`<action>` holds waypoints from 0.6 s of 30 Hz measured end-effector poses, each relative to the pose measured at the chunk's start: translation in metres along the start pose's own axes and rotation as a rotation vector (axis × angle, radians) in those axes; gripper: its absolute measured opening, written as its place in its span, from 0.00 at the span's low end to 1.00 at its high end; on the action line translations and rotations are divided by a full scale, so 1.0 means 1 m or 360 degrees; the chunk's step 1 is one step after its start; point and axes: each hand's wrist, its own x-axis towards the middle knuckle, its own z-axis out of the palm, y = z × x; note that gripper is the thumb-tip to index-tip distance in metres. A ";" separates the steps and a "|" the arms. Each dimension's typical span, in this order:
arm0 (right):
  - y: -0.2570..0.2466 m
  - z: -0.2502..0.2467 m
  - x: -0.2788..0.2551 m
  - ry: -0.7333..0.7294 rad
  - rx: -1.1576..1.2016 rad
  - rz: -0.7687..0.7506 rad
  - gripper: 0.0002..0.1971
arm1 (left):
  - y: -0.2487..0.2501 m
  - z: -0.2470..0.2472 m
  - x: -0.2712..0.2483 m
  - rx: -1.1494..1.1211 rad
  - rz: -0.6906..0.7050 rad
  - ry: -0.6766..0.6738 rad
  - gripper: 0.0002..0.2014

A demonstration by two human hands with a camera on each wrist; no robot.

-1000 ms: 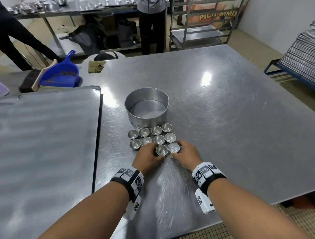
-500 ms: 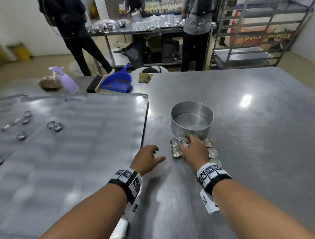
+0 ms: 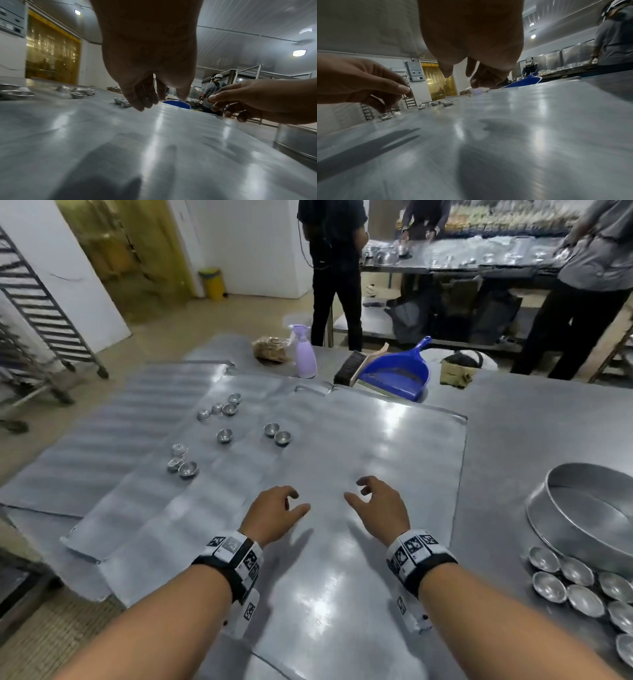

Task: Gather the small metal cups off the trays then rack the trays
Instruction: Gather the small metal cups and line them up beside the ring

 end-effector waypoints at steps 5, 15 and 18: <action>-0.048 0.059 0.044 -0.0140 -0.0061 -0.0012 0.22 | -0.073 -0.041 0.042 -0.0014 -0.0037 -0.0027 0.22; -0.097 0.108 0.148 -0.0267 -0.0269 -0.0050 0.23 | -0.128 -0.075 0.160 -0.0030 -0.0021 -0.0152 0.24; -0.100 0.116 0.181 -0.0352 -0.0365 -0.0117 0.23 | -0.129 -0.071 0.194 0.0040 -0.0019 -0.0177 0.26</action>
